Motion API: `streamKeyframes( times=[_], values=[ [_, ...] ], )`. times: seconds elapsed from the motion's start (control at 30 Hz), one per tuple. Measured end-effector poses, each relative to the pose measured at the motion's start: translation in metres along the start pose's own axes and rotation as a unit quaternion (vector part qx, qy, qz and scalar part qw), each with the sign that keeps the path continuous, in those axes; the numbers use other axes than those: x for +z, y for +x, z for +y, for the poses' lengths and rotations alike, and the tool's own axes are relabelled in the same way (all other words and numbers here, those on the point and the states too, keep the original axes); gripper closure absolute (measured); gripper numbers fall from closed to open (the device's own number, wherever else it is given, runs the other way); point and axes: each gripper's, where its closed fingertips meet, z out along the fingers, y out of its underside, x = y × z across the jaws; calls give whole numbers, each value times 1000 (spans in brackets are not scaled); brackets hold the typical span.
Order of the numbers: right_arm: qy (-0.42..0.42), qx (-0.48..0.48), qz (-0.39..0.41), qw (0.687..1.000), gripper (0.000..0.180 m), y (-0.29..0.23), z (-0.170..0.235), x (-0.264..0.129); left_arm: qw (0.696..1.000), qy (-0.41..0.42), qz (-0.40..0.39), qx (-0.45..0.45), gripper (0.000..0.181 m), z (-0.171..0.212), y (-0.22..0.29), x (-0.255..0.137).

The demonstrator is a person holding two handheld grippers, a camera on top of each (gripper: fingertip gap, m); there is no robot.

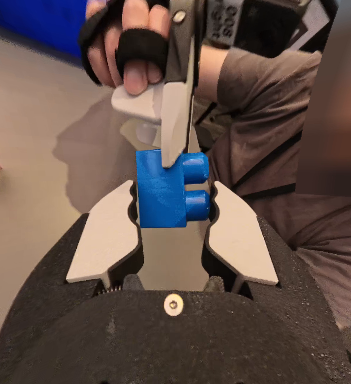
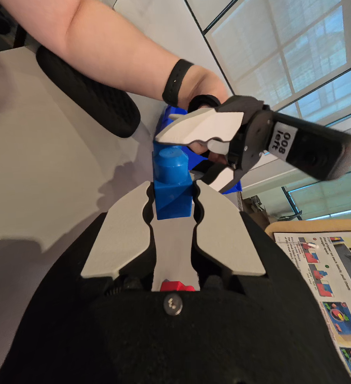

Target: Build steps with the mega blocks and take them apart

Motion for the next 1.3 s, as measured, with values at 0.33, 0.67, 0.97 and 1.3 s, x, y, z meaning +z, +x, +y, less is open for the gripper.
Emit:
streamKeyframes(
  times=[0.33, 0.67, 0.97, 1.3],
  values=[
    [138, 432, 24, 891, 144, 75, 19, -32, 886, 268, -288, 245, 105, -69, -10, -82],
    [160, 462, 26, 872, 144, 79, 25, -33, 901, 224, -319, 191, 119, -69, -42, -44],
    [150, 437, 25, 886, 144, 74, 19, -29, 908, 220, -293, 201, 137, -70, -34, -32],
    [49, 390, 169, 904, 127, 102, 80, -52, 892, 251, -328, 184, 140, -69, -31, -83]
  ],
)
